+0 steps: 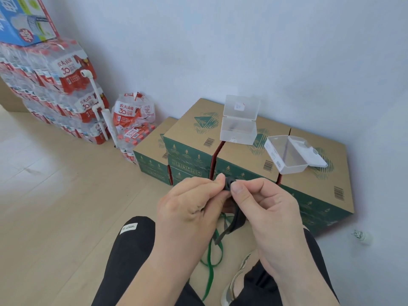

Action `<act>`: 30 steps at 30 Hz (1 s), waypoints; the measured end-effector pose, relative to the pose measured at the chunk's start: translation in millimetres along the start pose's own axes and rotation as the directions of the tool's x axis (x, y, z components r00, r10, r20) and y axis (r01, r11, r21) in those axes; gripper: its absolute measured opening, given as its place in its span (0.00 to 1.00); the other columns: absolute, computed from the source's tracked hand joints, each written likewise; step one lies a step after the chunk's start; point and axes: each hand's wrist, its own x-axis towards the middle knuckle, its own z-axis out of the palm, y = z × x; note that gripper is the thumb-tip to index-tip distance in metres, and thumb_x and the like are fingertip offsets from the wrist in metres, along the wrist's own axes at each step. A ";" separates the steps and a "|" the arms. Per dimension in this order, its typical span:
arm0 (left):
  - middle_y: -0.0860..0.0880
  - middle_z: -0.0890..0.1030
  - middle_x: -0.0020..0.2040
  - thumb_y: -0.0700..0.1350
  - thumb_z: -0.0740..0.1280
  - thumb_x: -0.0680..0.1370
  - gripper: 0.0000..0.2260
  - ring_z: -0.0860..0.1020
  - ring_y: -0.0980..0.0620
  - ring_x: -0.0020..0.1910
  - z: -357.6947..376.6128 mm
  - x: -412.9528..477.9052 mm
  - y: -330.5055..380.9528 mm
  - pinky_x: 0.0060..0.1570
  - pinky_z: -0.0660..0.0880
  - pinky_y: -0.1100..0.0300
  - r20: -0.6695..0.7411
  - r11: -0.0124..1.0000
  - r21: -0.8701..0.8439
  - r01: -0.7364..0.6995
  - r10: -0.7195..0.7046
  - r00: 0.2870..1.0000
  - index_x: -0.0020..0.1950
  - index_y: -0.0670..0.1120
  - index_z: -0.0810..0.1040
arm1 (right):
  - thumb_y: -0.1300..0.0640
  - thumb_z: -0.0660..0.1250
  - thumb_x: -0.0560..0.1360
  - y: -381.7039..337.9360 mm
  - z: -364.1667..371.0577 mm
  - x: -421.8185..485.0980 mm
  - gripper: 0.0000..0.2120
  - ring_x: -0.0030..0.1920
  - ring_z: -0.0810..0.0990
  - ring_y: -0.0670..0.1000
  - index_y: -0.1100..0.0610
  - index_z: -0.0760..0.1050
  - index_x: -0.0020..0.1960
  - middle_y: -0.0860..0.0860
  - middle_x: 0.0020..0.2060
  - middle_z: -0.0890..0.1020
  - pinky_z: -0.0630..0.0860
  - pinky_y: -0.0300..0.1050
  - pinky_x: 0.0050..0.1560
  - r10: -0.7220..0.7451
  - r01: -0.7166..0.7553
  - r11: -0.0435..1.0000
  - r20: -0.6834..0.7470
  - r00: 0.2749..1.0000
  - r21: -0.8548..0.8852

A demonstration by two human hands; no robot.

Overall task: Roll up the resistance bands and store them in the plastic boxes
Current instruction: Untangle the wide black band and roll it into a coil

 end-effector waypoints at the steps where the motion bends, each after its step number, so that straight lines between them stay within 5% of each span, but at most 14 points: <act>1: 0.54 0.85 0.40 0.41 0.77 0.75 0.03 0.83 0.55 0.38 -2.5 0.7 0.0 0.37 0.80 0.57 0.000 1.000 0.001 -0.002 0.002 1.000 0.48 0.45 0.89 | 0.57 0.76 0.69 1.2 -0.6 -0.6 0.04 0.38 0.87 0.52 0.57 0.85 0.41 0.57 0.38 0.88 0.83 0.40 0.42 -0.007 0.007 1.000 0.013 1.000 -0.010; 5: 0.54 0.85 0.40 0.42 0.78 0.74 0.03 0.83 0.55 0.38 -11.6 5.7 -1.6 0.37 0.79 0.57 0.065 1.000 -0.009 -0.008 0.009 0.998 0.47 0.45 0.89 | 0.57 0.75 0.67 4.6 0.4 -1.8 0.03 0.38 0.87 0.54 0.56 0.85 0.40 0.58 0.38 0.88 0.84 0.48 0.45 -0.024 0.024 0.998 0.015 1.000 -0.050; 16: 0.55 0.82 0.42 0.41 0.69 0.82 0.07 0.81 0.57 0.41 -19.3 19.4 11.3 0.41 0.77 0.62 0.397 0.990 -0.033 -0.138 0.139 0.907 0.51 0.46 0.87 | 0.61 0.72 0.74 4.2 -15.2 -5.2 0.04 0.36 0.84 0.58 0.57 0.84 0.41 0.62 0.36 0.86 0.82 0.49 0.41 -0.011 0.011 1.000 -0.008 1.000 0.000; 20: 0.54 0.82 0.40 0.42 0.72 0.79 0.04 0.81 0.55 0.40 -19.7 23.7 12.3 0.40 0.78 0.57 0.380 0.993 -0.032 -0.117 0.121 0.917 0.49 0.46 0.87 | 0.65 0.70 0.77 -0.8 -20.1 -4.9 0.08 0.36 0.85 0.57 0.57 0.83 0.41 0.60 0.36 0.87 0.82 0.47 0.42 -0.013 0.015 0.999 0.036 0.999 -0.040; 26: 0.55 0.82 0.51 0.42 0.74 0.76 0.08 0.81 0.54 0.50 -28.2 29.8 16.5 0.49 0.79 0.57 0.343 0.990 -0.030 -0.140 0.142 0.929 0.55 0.46 0.85 | 0.63 0.70 0.78 -10.5 -20.2 -3.2 0.04 0.36 0.85 0.57 0.63 0.81 0.45 0.61 0.35 0.86 0.83 0.48 0.43 -0.058 0.068 0.994 0.114 0.992 -0.083; 30: 0.55 0.80 0.53 0.41 0.70 0.79 0.18 0.80 0.56 0.52 -28.4 28.8 17.0 0.50 0.78 0.58 0.384 0.982 0.009 -0.190 0.172 0.907 0.69 0.47 0.81 | 0.64 0.69 0.79 -15.8 -20.3 -3.4 0.04 0.38 0.87 0.56 0.62 0.81 0.46 0.57 0.37 0.88 0.83 0.46 0.44 -0.080 0.108 0.980 0.165 0.983 -0.166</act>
